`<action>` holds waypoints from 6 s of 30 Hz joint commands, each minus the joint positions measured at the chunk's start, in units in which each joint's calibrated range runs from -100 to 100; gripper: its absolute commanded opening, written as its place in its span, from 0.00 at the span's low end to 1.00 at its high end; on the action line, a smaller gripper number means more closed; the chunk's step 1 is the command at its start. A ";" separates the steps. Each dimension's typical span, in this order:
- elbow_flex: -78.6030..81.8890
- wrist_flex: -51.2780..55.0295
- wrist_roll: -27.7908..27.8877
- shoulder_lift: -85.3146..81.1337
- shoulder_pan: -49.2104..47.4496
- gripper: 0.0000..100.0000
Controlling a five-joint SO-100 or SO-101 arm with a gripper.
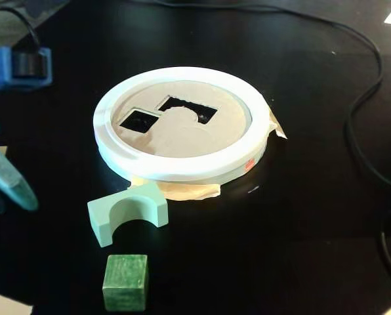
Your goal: Pick up the square block and drop it in corresponding square shaped hole
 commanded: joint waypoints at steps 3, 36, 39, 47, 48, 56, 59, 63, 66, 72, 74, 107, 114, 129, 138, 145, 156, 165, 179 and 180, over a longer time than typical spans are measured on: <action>-2.35 -7.59 -0.15 -0.57 -1.00 0.82; -71.57 -13.11 11.04 64.72 0.62 0.84; -74.57 -9.20 13.14 68.75 1.12 0.84; -80.68 -4.38 14.51 83.62 6.49 0.84; -81.22 -3.78 14.55 84.60 6.74 0.84; -81.68 -2.97 14.60 93.02 5.37 0.83; -81.68 -3.07 15.82 94.72 6.37 0.83; -81.68 -3.17 17.39 94.90 6.49 0.83; -81.41 -3.98 17.44 95.08 5.24 0.82; -81.86 -4.18 17.44 101.35 5.99 0.82; -82.86 -4.18 17.44 101.80 5.87 0.82; -88.96 -3.27 16.95 107.62 6.74 0.33; -88.42 -2.57 16.85 99.56 6.74 0.35; -98.16 24.22 7.33 77.44 -4.87 0.35; -99.44 23.82 -3.17 78.24 -28.84 0.35; -100.08 23.52 -7.57 82.36 -38.33 0.35; -99.98 7.86 -8.55 99.92 -47.69 0.35; -99.44 6.96 -10.74 104.58 -51.44 0.35; -99.16 7.06 -11.48 110.22 -52.94 0.36; -99.26 7.06 -11.48 110.22 -52.94 0.38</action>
